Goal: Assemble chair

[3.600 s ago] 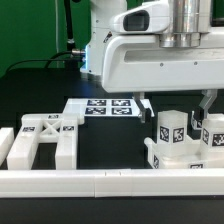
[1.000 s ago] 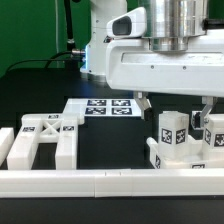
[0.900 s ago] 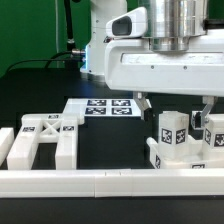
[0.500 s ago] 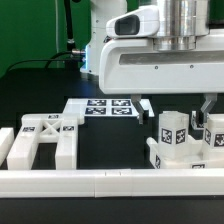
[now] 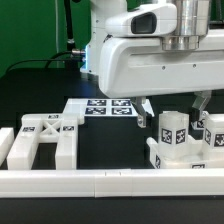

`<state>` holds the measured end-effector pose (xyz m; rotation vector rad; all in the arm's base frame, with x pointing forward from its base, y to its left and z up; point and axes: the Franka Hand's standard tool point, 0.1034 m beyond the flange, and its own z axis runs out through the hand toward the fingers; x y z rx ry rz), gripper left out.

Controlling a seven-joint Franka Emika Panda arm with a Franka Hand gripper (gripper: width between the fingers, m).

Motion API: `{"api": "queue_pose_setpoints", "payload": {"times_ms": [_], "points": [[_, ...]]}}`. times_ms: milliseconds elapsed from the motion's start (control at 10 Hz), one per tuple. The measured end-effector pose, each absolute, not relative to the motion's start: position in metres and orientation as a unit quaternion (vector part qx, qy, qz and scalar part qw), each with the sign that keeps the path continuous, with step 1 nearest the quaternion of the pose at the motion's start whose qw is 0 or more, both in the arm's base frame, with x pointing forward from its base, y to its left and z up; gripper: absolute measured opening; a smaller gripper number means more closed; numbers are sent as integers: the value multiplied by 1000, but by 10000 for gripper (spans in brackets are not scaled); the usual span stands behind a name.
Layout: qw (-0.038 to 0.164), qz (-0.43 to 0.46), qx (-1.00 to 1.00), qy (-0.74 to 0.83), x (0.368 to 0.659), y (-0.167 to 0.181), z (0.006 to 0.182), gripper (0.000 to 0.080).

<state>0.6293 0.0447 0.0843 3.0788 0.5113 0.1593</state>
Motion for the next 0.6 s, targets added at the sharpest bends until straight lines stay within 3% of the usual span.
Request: {"api": "queue_pose_setpoints", "payload": {"times_ms": [200,300,400,600], "points": [[9,51,985,167,629,44,84,418],[9,51,985,164,629,44,84,418],[8,51,987,155,629,44,84,288],[6,51,989,135,629,44,84,288]]}}
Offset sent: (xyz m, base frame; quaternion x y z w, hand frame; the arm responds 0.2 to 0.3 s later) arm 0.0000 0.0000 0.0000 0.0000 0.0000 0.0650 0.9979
